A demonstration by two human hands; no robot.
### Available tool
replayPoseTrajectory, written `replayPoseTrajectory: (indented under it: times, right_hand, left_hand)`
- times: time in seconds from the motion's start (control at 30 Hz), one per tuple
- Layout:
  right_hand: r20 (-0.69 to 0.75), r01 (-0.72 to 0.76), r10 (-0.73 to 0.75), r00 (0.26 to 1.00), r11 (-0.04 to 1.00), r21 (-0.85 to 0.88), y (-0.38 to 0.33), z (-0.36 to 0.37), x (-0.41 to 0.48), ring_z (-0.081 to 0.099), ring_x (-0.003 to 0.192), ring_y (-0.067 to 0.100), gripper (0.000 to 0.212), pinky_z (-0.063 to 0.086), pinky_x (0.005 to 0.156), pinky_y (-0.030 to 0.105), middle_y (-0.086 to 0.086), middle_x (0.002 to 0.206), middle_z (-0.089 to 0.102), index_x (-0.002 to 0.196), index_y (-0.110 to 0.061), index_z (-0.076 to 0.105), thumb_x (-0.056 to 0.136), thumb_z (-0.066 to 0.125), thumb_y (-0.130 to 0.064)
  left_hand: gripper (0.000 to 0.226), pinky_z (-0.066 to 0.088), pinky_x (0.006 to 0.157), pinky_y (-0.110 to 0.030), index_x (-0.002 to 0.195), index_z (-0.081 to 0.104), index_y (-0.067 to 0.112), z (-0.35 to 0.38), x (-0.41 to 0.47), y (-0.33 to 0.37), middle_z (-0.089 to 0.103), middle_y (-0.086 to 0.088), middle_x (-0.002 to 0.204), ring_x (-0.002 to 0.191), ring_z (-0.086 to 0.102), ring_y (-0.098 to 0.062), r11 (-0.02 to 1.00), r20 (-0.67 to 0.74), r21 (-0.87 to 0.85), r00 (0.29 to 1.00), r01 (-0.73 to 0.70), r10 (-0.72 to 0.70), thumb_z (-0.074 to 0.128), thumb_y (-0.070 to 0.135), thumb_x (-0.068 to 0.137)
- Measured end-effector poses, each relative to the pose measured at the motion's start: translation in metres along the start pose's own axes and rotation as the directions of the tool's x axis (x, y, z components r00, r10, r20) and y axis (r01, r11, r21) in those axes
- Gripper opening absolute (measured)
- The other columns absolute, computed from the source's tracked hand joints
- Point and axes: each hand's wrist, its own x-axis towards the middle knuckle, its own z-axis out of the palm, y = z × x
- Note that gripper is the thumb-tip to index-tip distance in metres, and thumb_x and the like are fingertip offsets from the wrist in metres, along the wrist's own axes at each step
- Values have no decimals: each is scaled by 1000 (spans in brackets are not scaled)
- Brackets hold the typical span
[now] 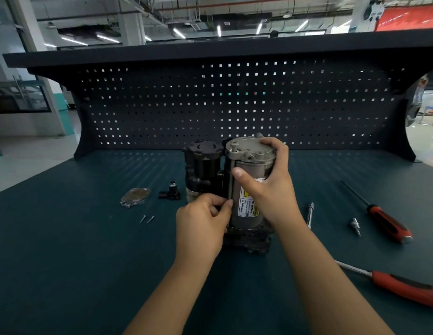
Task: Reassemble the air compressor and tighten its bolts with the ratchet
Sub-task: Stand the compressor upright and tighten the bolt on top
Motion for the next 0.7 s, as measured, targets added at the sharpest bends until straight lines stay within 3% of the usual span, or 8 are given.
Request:
replayPoseTrajectory:
  times: [0.2,0.3,0.4,0.5,0.53,0.6,0.63,0.7]
  right_hand:
    - [14,-3,3,1000,1000,6,0,-1,-1,53,105,-7,59,43,80,5,-29,116,50,109,-63,31,64,69,-57]
    - [21,6,-5,1000,1000,-13,-1,1,-3,52,108,-5,61,44,82,8,-29,119,48,110,-66,29,63,68,-60]
    - [42,19,-18,999,999,-32,-3,5,-6,50,112,-2,62,43,87,14,-29,122,45,110,-67,28,62,67,-62]
    - [66,23,-20,998,999,-34,-6,7,-7,50,112,-5,63,43,87,11,-31,122,45,109,-69,28,63,70,-60]
    - [71,25,-22,997,999,-33,-7,8,-7,50,111,-6,63,42,87,9,-31,122,45,109,-69,29,65,72,-57]
    - [72,27,-25,997,999,-28,-8,8,-8,51,109,-8,63,42,86,6,-30,121,47,111,-67,31,67,74,-51]
    - [69,25,-23,997,999,-24,-8,7,-8,52,109,-8,63,42,86,6,-29,121,48,111,-66,31,68,74,-51]
    - [66,16,-16,998,1000,-8,-9,6,-8,52,109,-9,64,43,86,6,-30,120,50,113,-65,31,67,74,-53]
  left_hand:
    - [11,40,51,-11,73,71,17,1,-2,-4,49,15,37,45,55,-4,998,3,50,999,-32,32,70,22,83]
    - [12,40,52,-8,69,69,25,-7,-11,-13,58,16,48,51,57,-1,1000,7,11,1000,18,-19,74,29,78]
    - [18,40,59,-10,79,62,33,-27,-12,-21,60,17,67,66,57,-3,993,-236,-23,966,-114,106,71,48,75]
    - [51,42,84,-16,107,43,40,-46,6,-25,47,26,104,95,50,-2,975,-360,-61,916,-214,178,67,60,68]
    - [68,41,95,-24,118,36,43,-51,14,-27,44,22,119,110,48,-3,975,-278,-131,951,-177,135,69,64,63]
    - [95,37,107,-40,132,27,48,-56,28,-27,38,11,141,129,40,-7,955,36,-298,999,-5,16,72,70,51]
    - [101,36,109,-44,134,26,52,-56,34,-27,38,8,145,132,39,-10,928,180,-364,984,73,-6,74,71,48]
    - [99,39,107,-41,132,28,61,-55,42,-26,40,14,144,131,42,-8,924,291,-374,956,78,37,76,71,46]
